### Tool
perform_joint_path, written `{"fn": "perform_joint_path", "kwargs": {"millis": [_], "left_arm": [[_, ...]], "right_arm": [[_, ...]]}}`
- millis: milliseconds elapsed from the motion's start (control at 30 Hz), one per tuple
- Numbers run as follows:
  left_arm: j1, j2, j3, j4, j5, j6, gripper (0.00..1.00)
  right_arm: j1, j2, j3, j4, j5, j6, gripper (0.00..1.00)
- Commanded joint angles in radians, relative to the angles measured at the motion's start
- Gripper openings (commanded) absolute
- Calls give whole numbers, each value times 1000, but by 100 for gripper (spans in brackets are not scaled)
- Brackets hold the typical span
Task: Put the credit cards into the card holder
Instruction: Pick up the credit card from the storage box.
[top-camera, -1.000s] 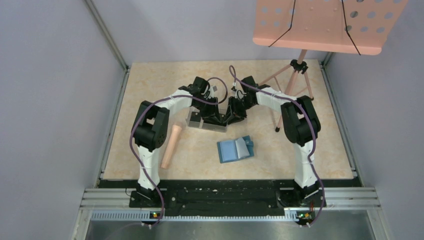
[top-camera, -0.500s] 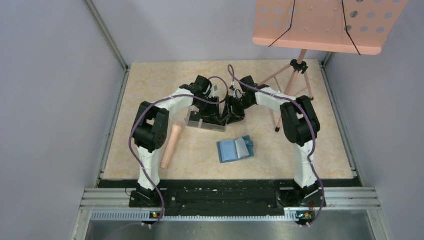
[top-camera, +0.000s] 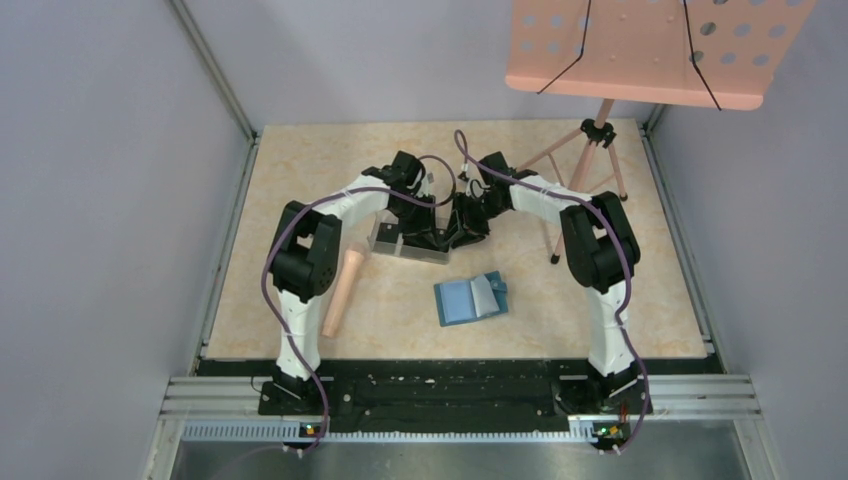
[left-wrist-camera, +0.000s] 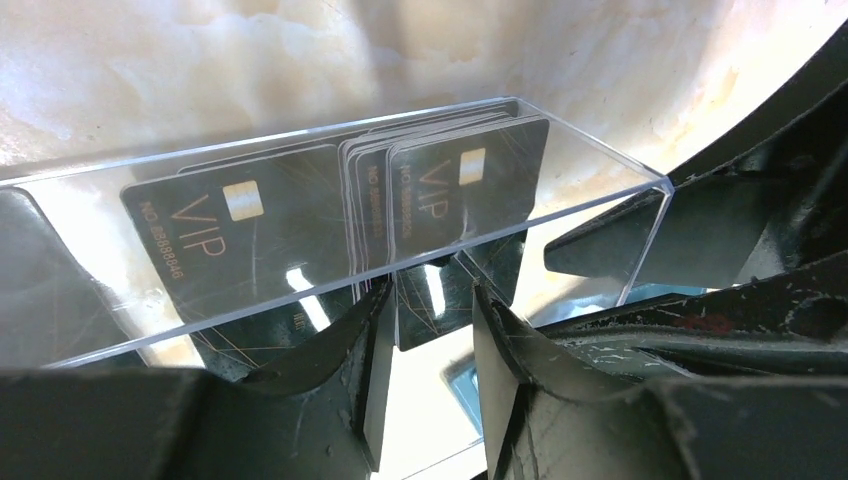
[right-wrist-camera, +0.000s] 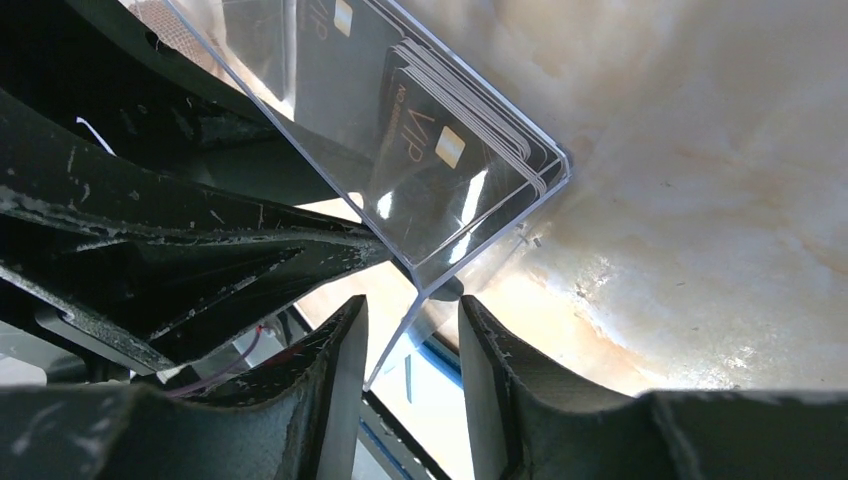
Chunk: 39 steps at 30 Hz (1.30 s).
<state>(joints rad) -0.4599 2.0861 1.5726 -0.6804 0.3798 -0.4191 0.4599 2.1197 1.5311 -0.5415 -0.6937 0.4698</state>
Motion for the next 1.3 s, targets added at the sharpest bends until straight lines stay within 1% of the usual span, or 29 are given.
{"fn": "perform_joint_path", "kwargs": {"millis": [0, 100, 133, 200, 233, 267, 300, 367, 433, 533, 600, 667, 833, 933, 1033, 1200, 1267], "left_arm": [[-6, 8, 28, 0, 42, -10, 36], [-6, -3, 6, 65, 138, -25, 24], [-6, -4, 3, 79, 161, -33, 19], [-6, -1, 6, 81, 168, -39, 10], [-6, -2, 7, 77, 161, -39, 9], [-6, -6, 6, 70, 146, -38, 9], [-6, -9, 7, 62, 124, -36, 13], [-5, -18, 11, 42, 85, -28, 23], [-7, -26, 16, 21, 44, -19, 31], [-7, -31, 27, -15, -11, -4, 36], [-9, -28, 35, -32, -39, 1, 37], [-13, -20, 47, -51, -60, 5, 36], [-30, -8, 71, -77, -110, 6, 29], [-39, -3, 83, -85, -118, 9, 17], [-41, 1, 84, -72, -89, 7, 10], [-42, -1, 81, -44, -55, -7, 9], [-43, -4, 87, -56, -83, -11, 12]], "right_arm": [[10, -46, 24, 25, -19, -13, 37], [9, -43, 27, 26, -27, -13, 30], [8, -43, 27, 26, -29, -12, 30], [7, -42, 27, 26, -29, -11, 29], [7, -41, 27, 27, -27, -11, 29], [7, -43, 27, 25, -27, -11, 29], [7, -45, 27, 26, -25, -12, 29], [7, -47, 25, 26, -23, -13, 30], [7, -48, 24, 26, -24, -15, 30], [6, -46, 22, 25, -24, -15, 31], [6, -45, 21, 26, -25, -15, 31], [8, -44, 21, 25, -26, -14, 30], [7, -44, 21, 25, -27, -13, 30], [6, -44, 20, 26, -32, -13, 30], [7, -43, 20, 26, -37, -10, 30], [6, -46, 20, 26, -43, -8, 30], [7, -48, 18, 27, -44, -7, 30]]}}
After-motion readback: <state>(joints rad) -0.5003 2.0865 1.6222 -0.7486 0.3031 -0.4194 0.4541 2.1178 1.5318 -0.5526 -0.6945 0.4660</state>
